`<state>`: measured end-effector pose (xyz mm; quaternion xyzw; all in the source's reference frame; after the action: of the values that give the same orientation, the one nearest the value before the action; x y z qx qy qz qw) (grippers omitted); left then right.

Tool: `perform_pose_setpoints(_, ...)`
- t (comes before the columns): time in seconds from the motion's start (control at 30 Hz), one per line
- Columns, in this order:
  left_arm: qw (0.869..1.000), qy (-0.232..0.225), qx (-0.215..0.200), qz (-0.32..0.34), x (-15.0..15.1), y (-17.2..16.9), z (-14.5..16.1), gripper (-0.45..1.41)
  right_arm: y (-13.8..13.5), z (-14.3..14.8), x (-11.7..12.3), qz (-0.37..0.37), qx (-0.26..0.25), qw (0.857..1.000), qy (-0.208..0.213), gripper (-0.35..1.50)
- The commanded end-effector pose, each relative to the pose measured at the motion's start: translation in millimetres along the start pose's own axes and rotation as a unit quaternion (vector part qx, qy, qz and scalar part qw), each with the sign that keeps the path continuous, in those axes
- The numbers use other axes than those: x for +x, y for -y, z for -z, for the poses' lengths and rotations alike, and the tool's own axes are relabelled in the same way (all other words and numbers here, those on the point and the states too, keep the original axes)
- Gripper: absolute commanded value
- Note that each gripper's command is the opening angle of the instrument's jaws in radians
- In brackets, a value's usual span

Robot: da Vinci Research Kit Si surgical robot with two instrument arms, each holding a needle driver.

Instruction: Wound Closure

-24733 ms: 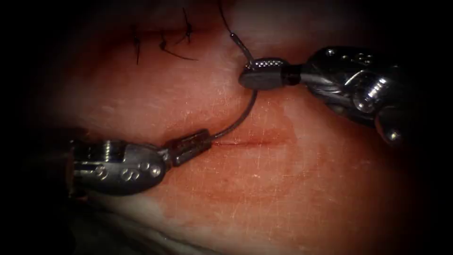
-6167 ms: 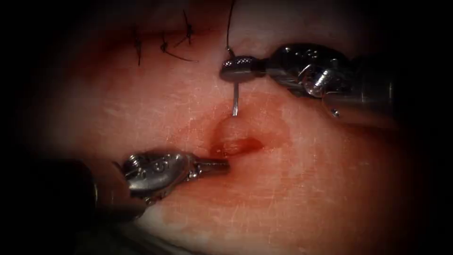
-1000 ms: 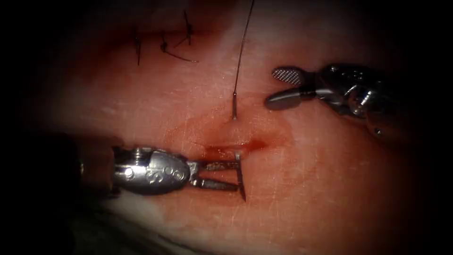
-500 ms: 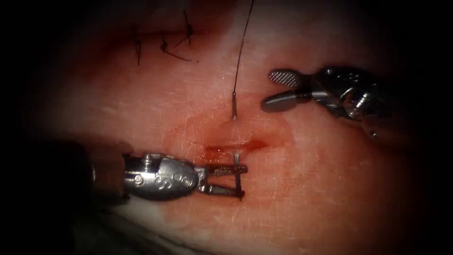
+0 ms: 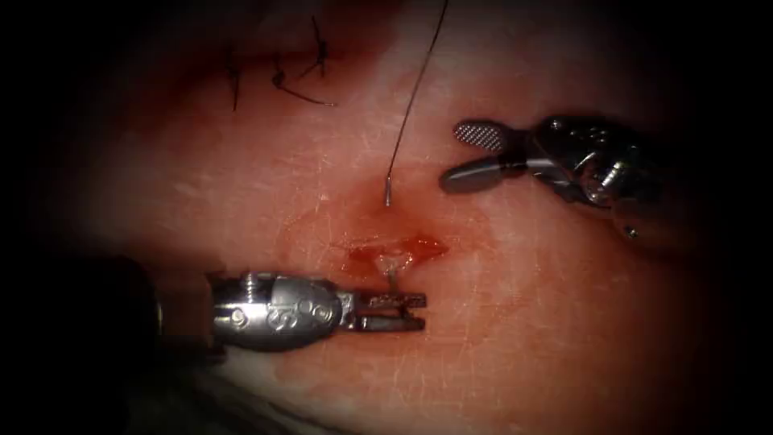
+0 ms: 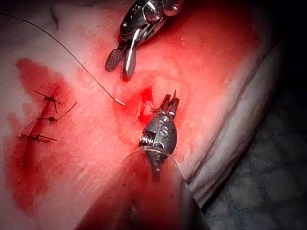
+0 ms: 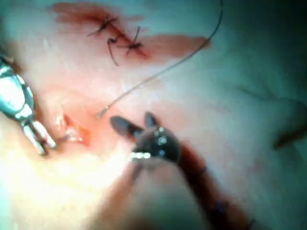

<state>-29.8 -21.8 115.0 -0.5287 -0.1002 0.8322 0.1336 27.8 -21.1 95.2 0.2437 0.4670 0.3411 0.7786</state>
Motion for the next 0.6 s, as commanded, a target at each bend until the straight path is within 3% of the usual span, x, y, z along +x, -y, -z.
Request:
perform_pose_setpoints(0.03, 1.000, 0.000, -0.006, 0.009, -0.3, -0.5, -0.7, -0.45, 0.2, -0.8, -0.3, 0.000, 0.003, 1.000, -0.001, 0.93)
perform_pose_setpoints(0.17, 0.999, -0.009, -0.026, 0.041, 0.9, -1.3, -0.6, -0.45, 0.7, -0.7, -0.3, -0.006, 0.008, 1.000, 0.001, 0.91)
perform_pose_setpoints(0.4, 0.987, -0.051, -0.103, 0.111, 4.8, -3.8, -0.6, -0.45, 1.6, -0.4, -0.9, -0.018, 0.020, 1.000, 0.007, 0.91)
perform_pose_setpoints(0.6, 0.981, -0.054, -0.133, 0.130, 5.6, -4.4, -0.1, -0.45, 1.8, -0.1, -1.1, -0.025, 0.030, 0.999, 0.013, 0.86)
